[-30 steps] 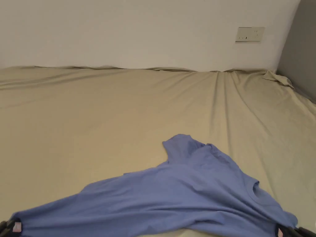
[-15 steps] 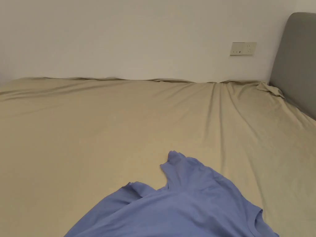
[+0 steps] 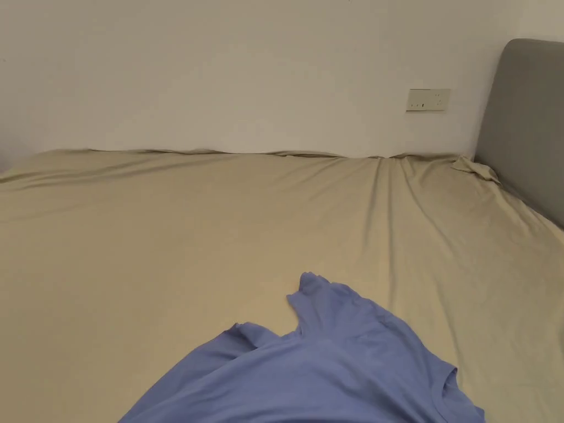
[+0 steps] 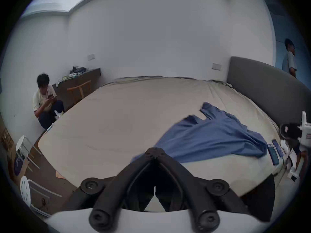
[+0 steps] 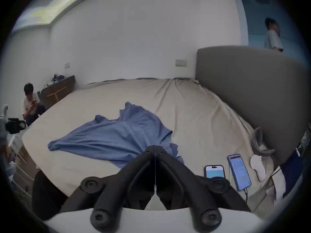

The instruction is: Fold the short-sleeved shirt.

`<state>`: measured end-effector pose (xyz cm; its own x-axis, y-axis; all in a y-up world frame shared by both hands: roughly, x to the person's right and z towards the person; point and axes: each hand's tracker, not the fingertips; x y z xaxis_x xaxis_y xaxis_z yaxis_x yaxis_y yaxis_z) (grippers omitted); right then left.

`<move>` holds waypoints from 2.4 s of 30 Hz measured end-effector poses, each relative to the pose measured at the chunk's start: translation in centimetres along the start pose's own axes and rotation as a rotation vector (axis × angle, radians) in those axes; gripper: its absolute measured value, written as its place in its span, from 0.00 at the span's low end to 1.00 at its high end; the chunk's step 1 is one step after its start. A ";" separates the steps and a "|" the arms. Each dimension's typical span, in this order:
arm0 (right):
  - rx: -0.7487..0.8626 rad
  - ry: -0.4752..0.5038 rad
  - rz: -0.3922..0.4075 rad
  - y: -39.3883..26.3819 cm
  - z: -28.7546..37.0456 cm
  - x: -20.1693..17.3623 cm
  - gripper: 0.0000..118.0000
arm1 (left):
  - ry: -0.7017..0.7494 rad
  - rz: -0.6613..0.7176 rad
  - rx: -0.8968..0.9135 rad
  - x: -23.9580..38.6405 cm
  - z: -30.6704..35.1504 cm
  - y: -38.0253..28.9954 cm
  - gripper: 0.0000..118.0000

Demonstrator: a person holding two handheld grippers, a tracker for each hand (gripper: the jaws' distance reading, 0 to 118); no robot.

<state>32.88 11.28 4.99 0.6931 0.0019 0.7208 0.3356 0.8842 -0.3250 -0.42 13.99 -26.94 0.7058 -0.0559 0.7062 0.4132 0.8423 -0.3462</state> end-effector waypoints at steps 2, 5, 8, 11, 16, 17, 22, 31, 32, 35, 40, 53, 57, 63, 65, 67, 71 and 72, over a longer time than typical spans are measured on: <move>-0.017 0.031 -0.018 -0.1 0.2 -0.4 0.03 | 0.002 -0.013 -0.005 0.6 0.0 -0.9 0.00; -0.010 0.044 -0.018 0.1 0.6 -0.8 0.03 | 0.002 -0.009 -0.029 0.4 -0.2 -1.5 0.00; -0.002 0.059 -0.016 0.1 0.5 -1.2 0.03 | 0.015 0.044 -0.056 -0.6 -0.7 -1.2 0.00; -0.010 0.071 0.009 0.5 0.2 -1.9 0.03 | 0.002 0.154 -0.088 -3.0 -2.6 -1.5 0.47; -0.046 0.095 0.034 0.7 -1.6 -3.2 0.03 | 0.036 0.300 -0.200 -7.1 -9.1 -2.8 0.74; -0.059 0.097 0.043 0.6 -2.2 -3.3 0.03 | 0.042 0.305 -0.214 -7.6 -10.4 -3.2 0.74; -0.116 0.109 0.084 0.7 -5.2 -4.5 0.03 | 0.009 0.323 -0.309 -8.5 -17.2 -4.4 0.74; -0.164 0.136 0.145 1.1 -8.6 -6.5 0.03 | -0.019 0.261 -0.336 -7.7 -21.7 -5.5 0.00; -0.166 0.137 0.150 1.0 -8.8 -6.5 0.03 | -0.006 0.276 -0.363 -7.3 -21.8 -5.4 0.00; -0.177 0.144 0.150 0.9 -9.3 -6.6 0.03 | 0.039 0.169 -0.356 -5.8 -22.0 -5.5 0.00; -0.194 0.161 0.120 2.0 -11.1 -5.6 0.05 | 0.011 0.252 -0.324 -6.4 -21.0 -4.7 0.00; -0.448 0.137 0.098 11.9 -36.8 -2.2 1.00 | 0.001 0.275 -0.309 -5.7 -20.0 -3.0 0.00; -0.630 0.069 0.090 9.6 -45.7 -2.4 1.00 | 0.007 0.293 -0.320 -5.5 -20.1 -3.0 0.00; -0.641 0.092 0.166 9.4 -45.5 -3.3 0.40 | -0.004 0.274 -0.331 -5.0 -20.4 -2.6 0.00; -0.588 0.036 0.254 9.4 -44.2 -4.1 0.05 | -0.016 0.267 -0.324 -4.8 -20.3 -2.2 0.00; -0.554 0.033 0.271 9.3 -43.4 -4.5 0.05 | -0.034 0.280 -0.306 -4.7 -20.1 -1.7 0.00; -0.446 0.049 0.227 9.8 -40.1 -4.3 0.05 | -0.055 0.250 -0.258 -4.0 -19.9 0.3 0.00; -0.399 0.054 0.214 10.4 -38.5 -4.2 0.05 | -0.059 0.236 -0.236 -3.7 -19.7 1.2 0.00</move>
<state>58.04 2.43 -24.94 0.8021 0.1315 0.5825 0.3935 0.6174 -0.6812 8.79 4.59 -42.13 0.7660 0.1626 0.6219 0.3695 0.6803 -0.6330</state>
